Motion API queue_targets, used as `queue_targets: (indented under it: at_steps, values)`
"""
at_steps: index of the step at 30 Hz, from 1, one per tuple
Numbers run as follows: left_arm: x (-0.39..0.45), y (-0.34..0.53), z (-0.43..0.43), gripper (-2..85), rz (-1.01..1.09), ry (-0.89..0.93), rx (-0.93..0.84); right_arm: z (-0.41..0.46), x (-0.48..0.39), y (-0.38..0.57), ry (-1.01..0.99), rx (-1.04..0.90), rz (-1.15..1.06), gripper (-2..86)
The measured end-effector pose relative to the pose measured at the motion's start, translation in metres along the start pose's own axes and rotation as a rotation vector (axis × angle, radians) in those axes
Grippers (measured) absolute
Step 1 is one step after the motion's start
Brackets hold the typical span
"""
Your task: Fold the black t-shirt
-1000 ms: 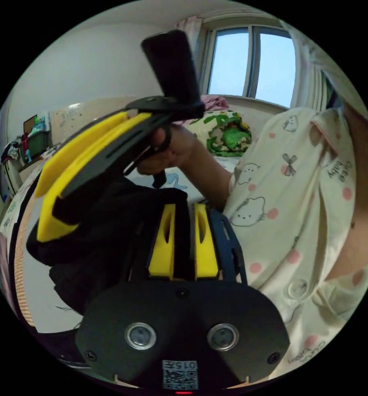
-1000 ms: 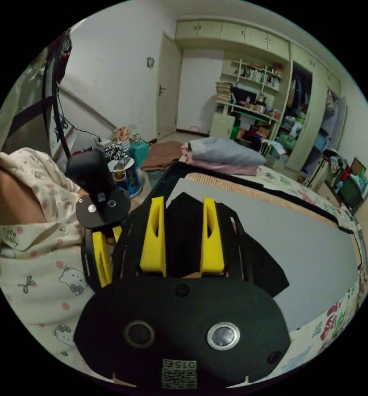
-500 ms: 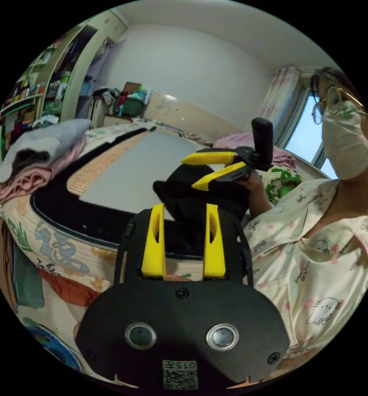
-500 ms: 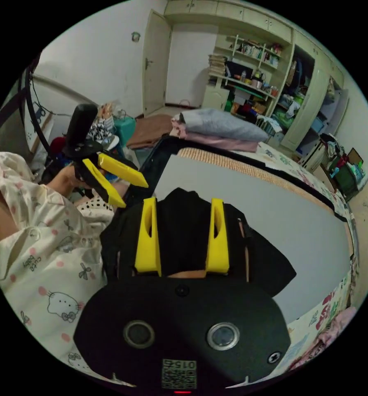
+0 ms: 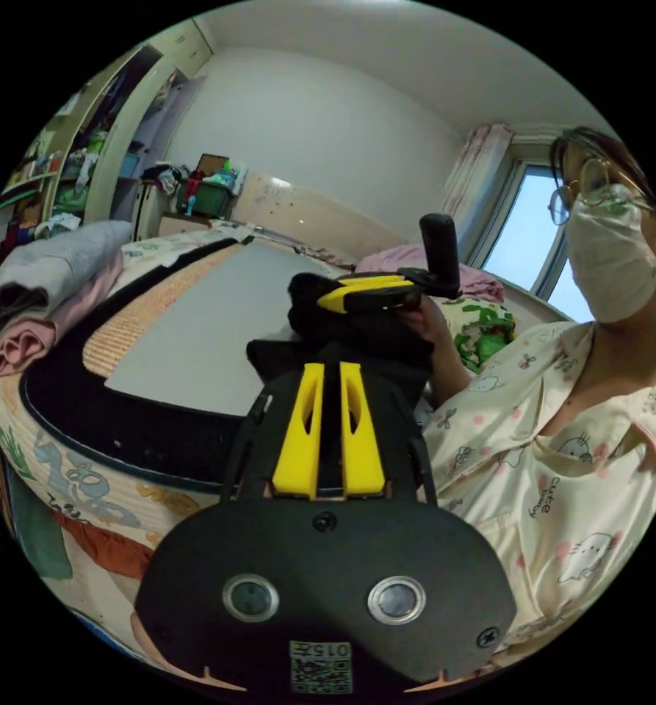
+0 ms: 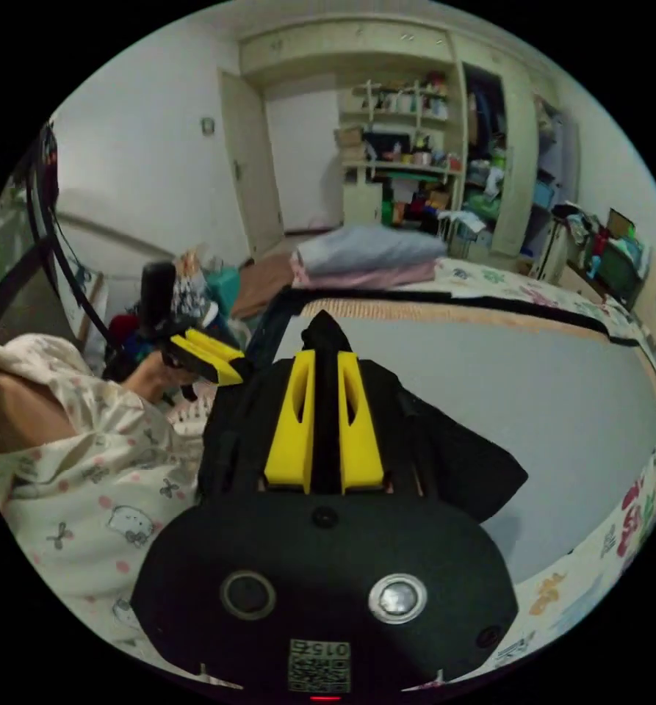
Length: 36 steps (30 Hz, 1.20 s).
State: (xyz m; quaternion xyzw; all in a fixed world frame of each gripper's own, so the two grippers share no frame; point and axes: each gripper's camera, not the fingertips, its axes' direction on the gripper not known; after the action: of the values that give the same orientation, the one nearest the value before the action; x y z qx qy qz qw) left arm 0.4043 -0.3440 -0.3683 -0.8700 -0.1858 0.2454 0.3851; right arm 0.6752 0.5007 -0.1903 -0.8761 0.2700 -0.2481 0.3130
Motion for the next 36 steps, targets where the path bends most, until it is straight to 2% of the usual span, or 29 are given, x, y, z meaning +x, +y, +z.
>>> queue_targets:
  at_steps: [2, 6, 10, 14, 16, 18, 20, 22, 25, 28, 31, 33, 36]
  values:
    - [0.0, -0.004, -0.021, 2.2, 0.036, -0.046, 0.059, -0.059, 0.029, 0.028, 0.037, 0.177, 0.098, 4.9]
    - [-0.007, -0.021, -0.081, 1.9, 0.089, -0.252, 0.227, -0.138, 0.057, 0.082, 0.126, 0.396, 0.214, 3.8]
    - [-0.024, -0.043, -0.118, 1.8, 0.125, -0.212, 0.315, -0.178, 0.068, 0.127, 0.06, 0.51, 0.212, 2.7]
    - [-0.027, -0.056, -0.119, 2.1, 0.206, -0.265, 0.271, -0.182, 0.061, 0.145, 0.123, 0.459, 0.16, 2.4]
    - [-0.03, -0.05, -0.114, 2.4, 0.266, -0.187, 0.187, -0.183, 0.058, 0.151, 0.137, 0.411, 0.122, 2.4]
    - [-0.037, -0.033, -0.106, 3.2, 0.343, -0.013, 0.052, -0.182, 0.058, 0.158, 0.114, 0.376, 0.092, 2.4]
    - [-0.043, -0.02, -0.109, 4.0, 0.35, -0.012, 0.02, -0.18, 0.057, 0.168, 0.105, 0.321, 0.053, 2.4]
    - [-0.053, -0.013, -0.123, 4.4, 0.331, -0.037, 0.047, -0.181, 0.054, 0.176, 0.116, 0.273, 0.019, 2.5]
    - [-0.081, -0.018, -0.152, 4.2, 0.264, -0.002, 0.197, -0.18, 0.048, 0.189, 0.129, 0.206, -0.038, 2.7]
    - [-0.105, -0.046, -0.141, 4.5, 0.186, -0.045, 0.275, -0.174, 0.043, 0.2, 0.139, 0.149, -0.075, 2.9]
    - [-0.128, -0.097, -0.072, 8.4, 0.147, -0.06, 0.113, -0.171, 0.045, 0.21, 0.155, 0.13, -0.062, 3.1]
    - [-0.156, -0.138, 0.006, 10.5, 0.112, -0.018, -0.086, -0.172, 0.048, 0.218, 0.148, 0.129, -0.052, 3.3]
    - [-0.191, -0.173, 0.102, 10.3, 0.064, -0.092, -0.293, -0.175, 0.051, 0.231, 0.139, 0.135, -0.048, 3.3]
